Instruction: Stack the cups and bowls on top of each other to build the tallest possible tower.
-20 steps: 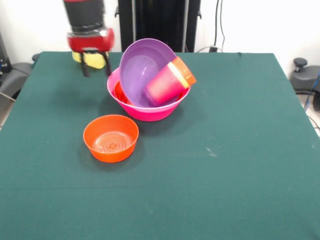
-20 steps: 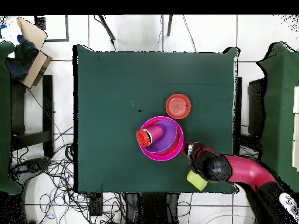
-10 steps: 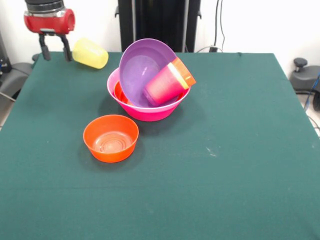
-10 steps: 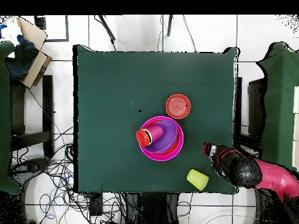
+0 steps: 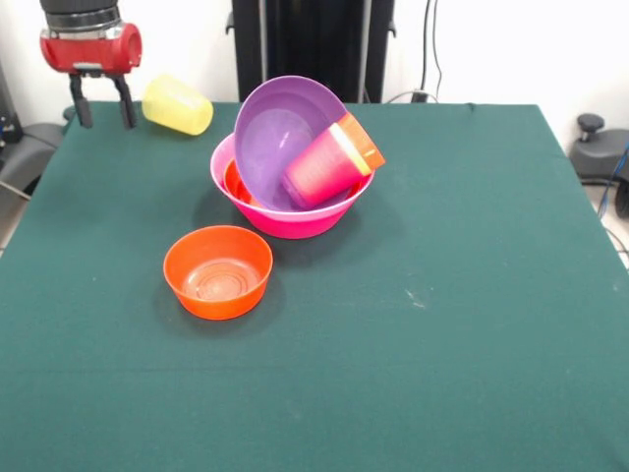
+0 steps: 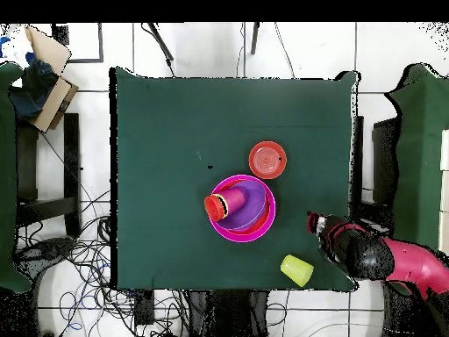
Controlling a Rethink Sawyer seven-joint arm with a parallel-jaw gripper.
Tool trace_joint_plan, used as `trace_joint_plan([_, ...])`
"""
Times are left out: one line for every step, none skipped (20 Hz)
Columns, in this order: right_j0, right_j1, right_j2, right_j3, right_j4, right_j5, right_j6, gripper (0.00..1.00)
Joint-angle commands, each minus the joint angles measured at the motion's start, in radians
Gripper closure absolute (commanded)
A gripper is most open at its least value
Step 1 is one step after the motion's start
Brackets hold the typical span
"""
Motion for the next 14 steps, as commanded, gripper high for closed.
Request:
trace_joint_plan([-0.103, 0.207, 0.049, -0.083, -0.183, -0.026, -0.304, 0.00])
trace_joint_plan([-0.124, 0.223, 0.051, -0.088, -0.198, -0.027, -0.310, 0.00])
trace_joint_plan([-0.141, 0.220, 0.059, -0.088, -0.210, -0.025, -0.314, 0.00])
trace_joint_plan([-0.157, 0.217, 0.067, -0.088, -0.223, -0.023, -0.319, 0.00])
trace_joint_plan([-0.183, 0.212, 0.072, -0.084, -0.236, -0.017, -0.328, 0.00])
trace_joint_plan([-0.206, 0.200, 0.085, -0.078, -0.242, -0.012, -0.337, 0.00])
trace_joint_plan([-0.228, 0.185, 0.100, -0.069, -0.240, -0.001, -0.345, 0.00])
trace_joint_plan([-0.249, 0.170, 0.114, -0.060, -0.238, 0.010, -0.354, 0.00])
trace_joint_plan([-0.270, 0.156, 0.132, -0.049, -0.230, 0.029, -0.368, 0.00])
trace_joint_plan([-0.285, 0.137, 0.149, -0.040, -0.218, 0.051, -0.378, 0.00])
trace_joint_plan([-0.301, 0.109, 0.169, -0.025, -0.211, 0.059, -0.384, 0.00])
trace_joint_plan([-0.310, 0.082, 0.184, -0.012, -0.199, 0.074, -0.387, 0.00])
trace_joint_plan([-0.318, 0.057, 0.201, 0.003, -0.192, 0.077, -0.384, 0.00])
trace_joint_plan([-0.327, 0.032, 0.217, 0.019, -0.185, 0.080, -0.380, 0.00])
